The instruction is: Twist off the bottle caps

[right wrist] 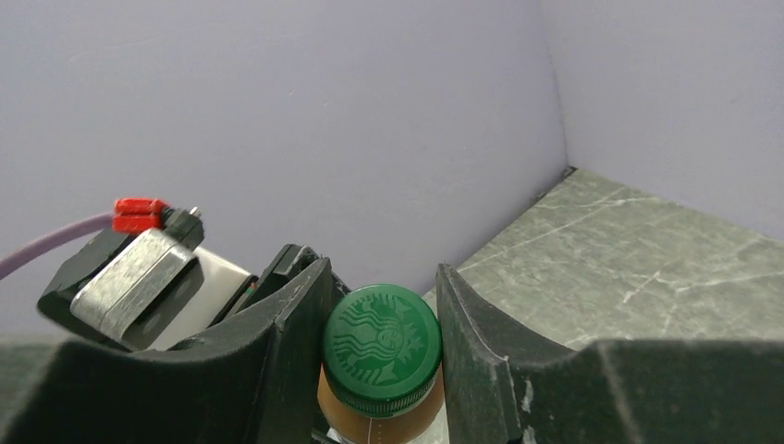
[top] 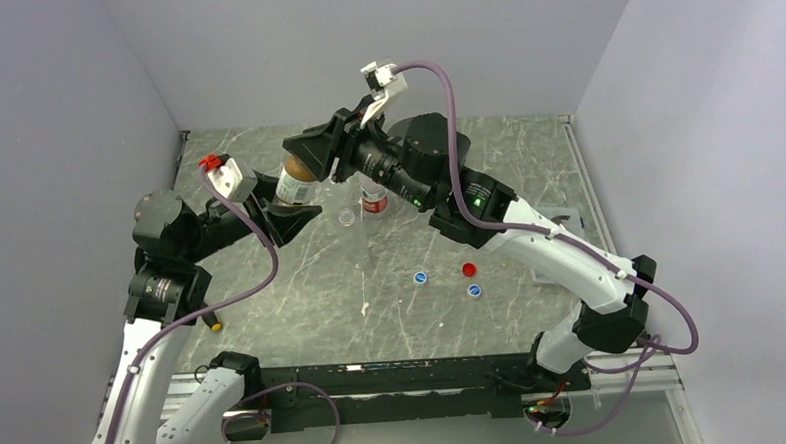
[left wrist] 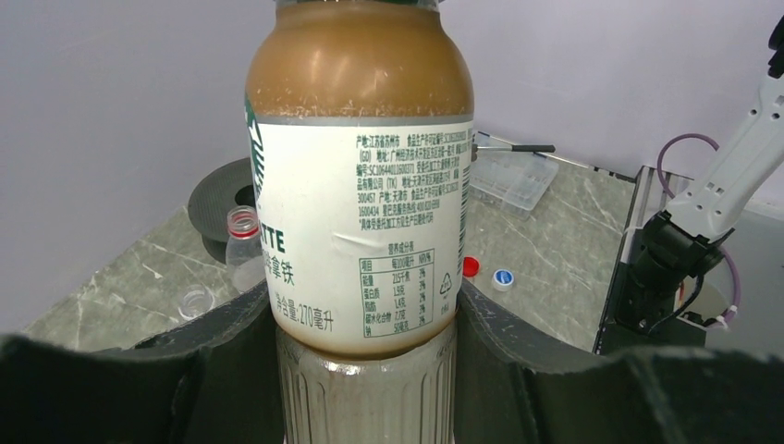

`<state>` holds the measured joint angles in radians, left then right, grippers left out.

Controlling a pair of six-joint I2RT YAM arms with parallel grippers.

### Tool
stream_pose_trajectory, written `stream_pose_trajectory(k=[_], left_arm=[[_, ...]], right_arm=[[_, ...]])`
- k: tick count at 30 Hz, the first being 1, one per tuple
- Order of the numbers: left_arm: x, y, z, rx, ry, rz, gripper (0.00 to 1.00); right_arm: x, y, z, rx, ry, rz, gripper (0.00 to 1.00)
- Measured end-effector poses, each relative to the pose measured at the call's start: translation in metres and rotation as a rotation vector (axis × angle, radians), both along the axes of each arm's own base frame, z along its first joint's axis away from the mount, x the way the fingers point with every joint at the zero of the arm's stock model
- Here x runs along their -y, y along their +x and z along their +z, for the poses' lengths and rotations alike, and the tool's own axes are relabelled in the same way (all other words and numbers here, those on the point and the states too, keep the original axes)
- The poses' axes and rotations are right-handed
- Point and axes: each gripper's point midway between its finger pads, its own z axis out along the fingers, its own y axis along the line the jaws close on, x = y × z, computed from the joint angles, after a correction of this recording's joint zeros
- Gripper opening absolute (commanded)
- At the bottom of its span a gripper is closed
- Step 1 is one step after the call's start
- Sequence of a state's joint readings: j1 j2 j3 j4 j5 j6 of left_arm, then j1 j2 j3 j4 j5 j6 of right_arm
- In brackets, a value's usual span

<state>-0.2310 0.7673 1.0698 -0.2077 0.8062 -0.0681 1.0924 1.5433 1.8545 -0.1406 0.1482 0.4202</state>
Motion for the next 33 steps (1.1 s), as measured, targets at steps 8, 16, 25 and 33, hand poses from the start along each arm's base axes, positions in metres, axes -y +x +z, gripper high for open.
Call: stream_pose_trajectory(k=[8, 16, 25, 33], left_arm=[[0.012, -0.018, 0.007, -0.054, -0.049, -0.126, 0.00], [0.026, -0.056, 0.030, -0.083, -0.100, -0.347, 0.00], [0.027, -0.060, 0.027, -0.102, -0.089, -0.379, 0.00], [0.017, -0.023, 0.012, -0.014, -0.024, -0.189, 0.00]], right_arm=[[0.008, -0.029, 0.013, 0.154, 0.069, 0.264, 0.00], [0.021, -0.079, 0.038, 0.348, 0.140, 0.614, 0.00], [0.024, -0.076, 0.032, 0.348, 0.103, 0.598, 0.95], [0.041, -0.041, 0.042, 0.241, 0.085, 0.222, 1.00]])
